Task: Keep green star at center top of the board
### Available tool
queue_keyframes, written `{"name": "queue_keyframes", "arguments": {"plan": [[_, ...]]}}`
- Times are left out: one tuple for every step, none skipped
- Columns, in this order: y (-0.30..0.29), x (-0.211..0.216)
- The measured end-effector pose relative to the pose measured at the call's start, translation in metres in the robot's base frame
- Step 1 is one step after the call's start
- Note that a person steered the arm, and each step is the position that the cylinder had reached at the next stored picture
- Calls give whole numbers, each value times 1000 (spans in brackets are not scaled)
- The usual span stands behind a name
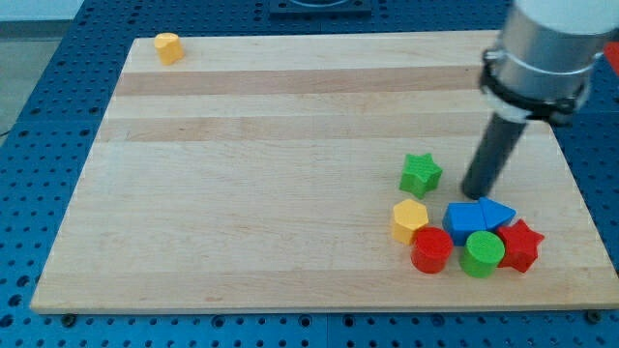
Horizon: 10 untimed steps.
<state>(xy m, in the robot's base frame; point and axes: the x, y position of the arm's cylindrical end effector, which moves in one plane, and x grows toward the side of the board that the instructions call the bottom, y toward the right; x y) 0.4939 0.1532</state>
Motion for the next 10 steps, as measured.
{"name": "queue_keyframes", "arguments": {"plan": [[-72,-22],[-137,-61],[-156,-106],[-156,-99],[-126,-79],[-94,-79],[-72,-68],[-61,-64],[-68,-110],[-101,-164]]}}
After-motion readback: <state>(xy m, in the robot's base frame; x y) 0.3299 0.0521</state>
